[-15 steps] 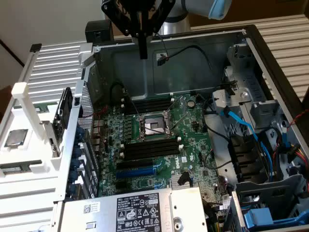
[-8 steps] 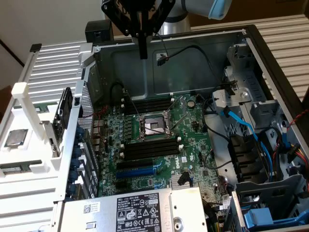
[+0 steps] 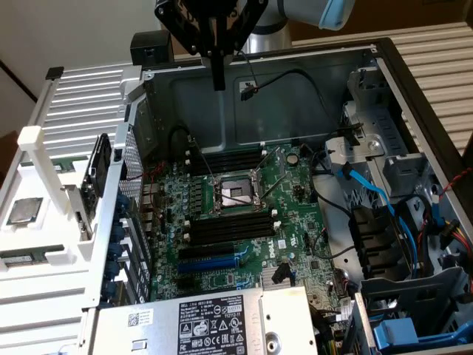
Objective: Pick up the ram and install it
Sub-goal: 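Reach for the ram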
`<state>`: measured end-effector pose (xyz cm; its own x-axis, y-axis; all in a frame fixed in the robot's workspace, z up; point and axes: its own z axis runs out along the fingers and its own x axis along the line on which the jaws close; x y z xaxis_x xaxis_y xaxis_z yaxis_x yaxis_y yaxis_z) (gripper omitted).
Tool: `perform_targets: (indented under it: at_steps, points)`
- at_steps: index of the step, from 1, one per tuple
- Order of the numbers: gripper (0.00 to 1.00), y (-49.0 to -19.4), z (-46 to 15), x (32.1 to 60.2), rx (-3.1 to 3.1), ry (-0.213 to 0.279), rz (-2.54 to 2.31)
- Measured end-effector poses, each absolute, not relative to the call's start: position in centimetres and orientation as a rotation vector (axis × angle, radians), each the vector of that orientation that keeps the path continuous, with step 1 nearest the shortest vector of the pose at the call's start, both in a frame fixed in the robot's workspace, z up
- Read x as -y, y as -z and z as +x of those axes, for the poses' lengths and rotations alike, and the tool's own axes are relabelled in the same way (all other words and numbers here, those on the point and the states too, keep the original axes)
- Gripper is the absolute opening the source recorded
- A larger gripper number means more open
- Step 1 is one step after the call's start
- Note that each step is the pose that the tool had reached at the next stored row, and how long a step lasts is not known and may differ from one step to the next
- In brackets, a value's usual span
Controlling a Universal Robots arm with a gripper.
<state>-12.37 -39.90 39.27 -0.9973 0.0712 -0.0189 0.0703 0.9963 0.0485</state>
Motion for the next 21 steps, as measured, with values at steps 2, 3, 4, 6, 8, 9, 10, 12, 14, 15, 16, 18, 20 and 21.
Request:
perform_targets:
  at_steps: [2,3,4,6,8,9,10,12,14,15,16,18,20,21]
  points:
    - [0.1,-39.3,-14.1,40.0,-3.118,-0.075,0.11]
    - [0.1,-39.2,-15.0,40.1,-3.118,-0.075,0.11]
    - [0.1,-39.2,-15.4,40.2,-3.118,-0.075,0.11]
    - [0.1,-39.2,-16.3,40.3,-3.118,-0.075,0.11]
    - [0.1,-39.2,-17.3,40.4,-3.118,-0.075,0.111]
    - [0.1,-39.2,-17.7,40.4,-3.118,-0.075,0.111]
    - [0.1,-39.2,-18.2,40.5,-3.118,-0.075,0.11]
    - [0.1,-39.2,-20.9,40.6,-3.118,-0.075,0.11]
    - [0.1,-39.2,-22.3,40.7,-3.119,-0.075,0.11]
    - [0.1,-39.2,-22.7,40.7,-3.12,-0.075,0.111]
    - [0.1,-39.2,-23.2,40.7,-3.122,-0.075,0.111]
    - [0.1,-39.2,-24.1,40.7,-3.125,-0.075,0.111]
    - [0.1,-39.2,-25.0,40.7,-3.129,-0.075,0.111]
    - [0.1,-39.2,-25.5,40.7,-3.131,-0.074,0.111]
